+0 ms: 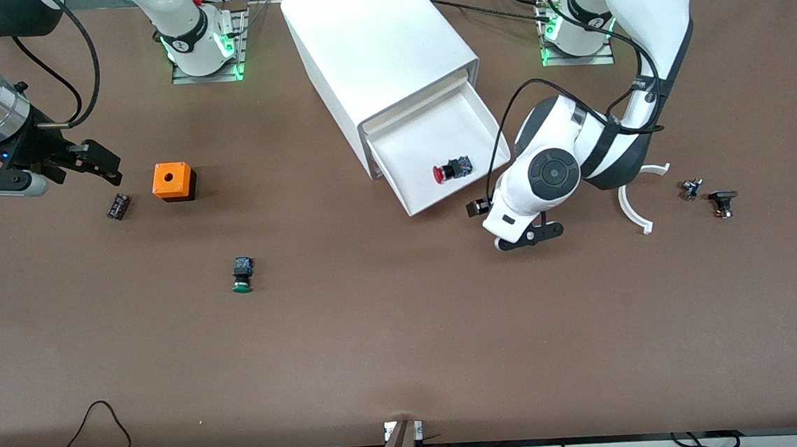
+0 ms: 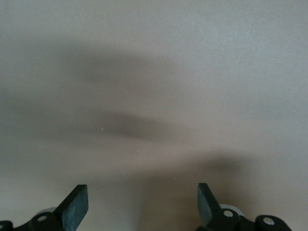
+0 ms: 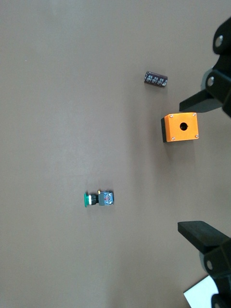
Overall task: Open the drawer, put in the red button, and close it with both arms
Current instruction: 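Push the drawer closed with the left gripper while the right gripper returns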
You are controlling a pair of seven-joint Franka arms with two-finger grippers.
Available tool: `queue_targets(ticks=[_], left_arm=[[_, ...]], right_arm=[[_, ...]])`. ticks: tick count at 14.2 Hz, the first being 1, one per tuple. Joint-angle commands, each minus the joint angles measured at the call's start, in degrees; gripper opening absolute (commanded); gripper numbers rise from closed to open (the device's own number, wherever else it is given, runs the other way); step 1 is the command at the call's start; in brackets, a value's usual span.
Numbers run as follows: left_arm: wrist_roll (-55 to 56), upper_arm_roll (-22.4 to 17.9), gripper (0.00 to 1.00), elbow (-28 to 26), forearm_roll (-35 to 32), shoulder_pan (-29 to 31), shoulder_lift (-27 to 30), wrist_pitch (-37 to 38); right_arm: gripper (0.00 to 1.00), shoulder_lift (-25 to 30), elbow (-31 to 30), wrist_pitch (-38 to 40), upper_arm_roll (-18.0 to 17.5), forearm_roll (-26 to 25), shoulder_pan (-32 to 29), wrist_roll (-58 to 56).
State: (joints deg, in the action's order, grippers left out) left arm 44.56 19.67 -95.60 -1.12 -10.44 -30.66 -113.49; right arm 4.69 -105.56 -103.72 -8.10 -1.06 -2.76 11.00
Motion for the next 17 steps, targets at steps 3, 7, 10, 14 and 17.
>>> queue_targets(ticks=[3,7,10,14,17], left_arm=[[8.4,1.2,1.00,-6.9,0.3,-2.9,3.8,-5.3],[12.5,5.4,1.00,-12.5,1.0,-2.2,6.8,-8.6],[14.8,8.9,1.00,-14.1,1.0,-2.3,7.0,-8.6],[15.9,13.0,1.00,-16.3,1.0,-2.3,7.0,-8.3],[16.4,14.5,1.00,-16.3,2.0,-2.4,6.7,-8.3]], right_arm=[[1.00,3.0,-2.0,2.4,-1.5,-0.5,-1.5,-0.9],[1.00,1.6,-0.3,2.0,-1.8,-0.4,-1.0,-0.1],[1.00,1.2,-0.3,2.4,-1.8,-0.4,-1.0,-1.1],[1.00,1.3,-0.3,2.6,-1.8,-0.5,-1.0,-1.2],[1.00,1.1,1.0,2.6,-1.7,-0.4,-1.0,-1.9]])
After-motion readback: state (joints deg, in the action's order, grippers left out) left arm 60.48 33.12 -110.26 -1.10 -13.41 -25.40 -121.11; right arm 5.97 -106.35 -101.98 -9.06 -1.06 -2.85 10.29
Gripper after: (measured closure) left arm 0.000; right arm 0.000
